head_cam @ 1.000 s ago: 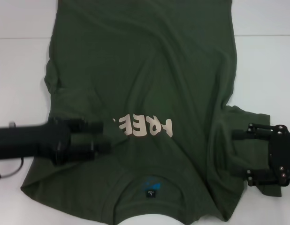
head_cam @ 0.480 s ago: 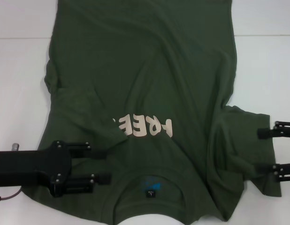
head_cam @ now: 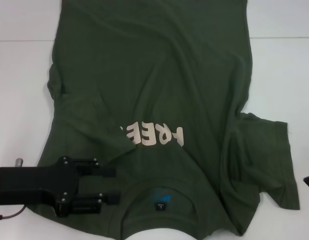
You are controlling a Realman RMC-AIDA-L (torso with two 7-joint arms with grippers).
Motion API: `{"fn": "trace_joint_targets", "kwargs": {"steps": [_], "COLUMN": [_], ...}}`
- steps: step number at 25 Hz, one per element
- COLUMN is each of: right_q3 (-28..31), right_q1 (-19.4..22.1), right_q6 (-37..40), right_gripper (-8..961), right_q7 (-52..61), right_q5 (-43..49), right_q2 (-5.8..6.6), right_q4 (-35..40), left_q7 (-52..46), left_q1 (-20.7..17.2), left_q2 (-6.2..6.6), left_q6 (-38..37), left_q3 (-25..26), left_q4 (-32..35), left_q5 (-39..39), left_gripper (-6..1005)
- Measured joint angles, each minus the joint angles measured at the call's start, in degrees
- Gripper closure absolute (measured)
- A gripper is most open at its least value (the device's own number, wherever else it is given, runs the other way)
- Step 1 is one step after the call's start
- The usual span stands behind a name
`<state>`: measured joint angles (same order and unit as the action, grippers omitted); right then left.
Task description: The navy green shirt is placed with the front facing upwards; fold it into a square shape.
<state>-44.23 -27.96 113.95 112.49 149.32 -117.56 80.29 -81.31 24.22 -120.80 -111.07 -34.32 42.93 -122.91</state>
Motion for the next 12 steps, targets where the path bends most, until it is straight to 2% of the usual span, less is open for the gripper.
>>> {"fn": "trace_joint_targets", "kwargs": {"steps": [5, 8, 12], "right_q3": [-7.0, -11.1, -13.0], "right_q1": [-4.4, -6.3, -9.4], "right_q6": [0.1, 0.2, 0.1], "right_gripper": [162, 163, 164], "right_q7": [9.7, 15.2, 21.8], "right_q5": [11.2, 12.7, 12.8], "right_q2": [-0.47, -0.72, -1.3], "right_q4": [-0.2, -1.5, -6.1], "left_q7": [0.7, 0.9, 1.4], "left_q1": [-0.1, 0.1, 0.3], "left_q2": [-0.05, -0.04, -0.08], "left_q6": [-0.1, -0.2, 0.2], "left_q3": [-0.1, -0.1, -0.3], "left_q4": [0.1, 0.2, 0.3], "left_q5": [-0.2, -0.8, -2.1], "left_gripper": [348, 348, 348]}}
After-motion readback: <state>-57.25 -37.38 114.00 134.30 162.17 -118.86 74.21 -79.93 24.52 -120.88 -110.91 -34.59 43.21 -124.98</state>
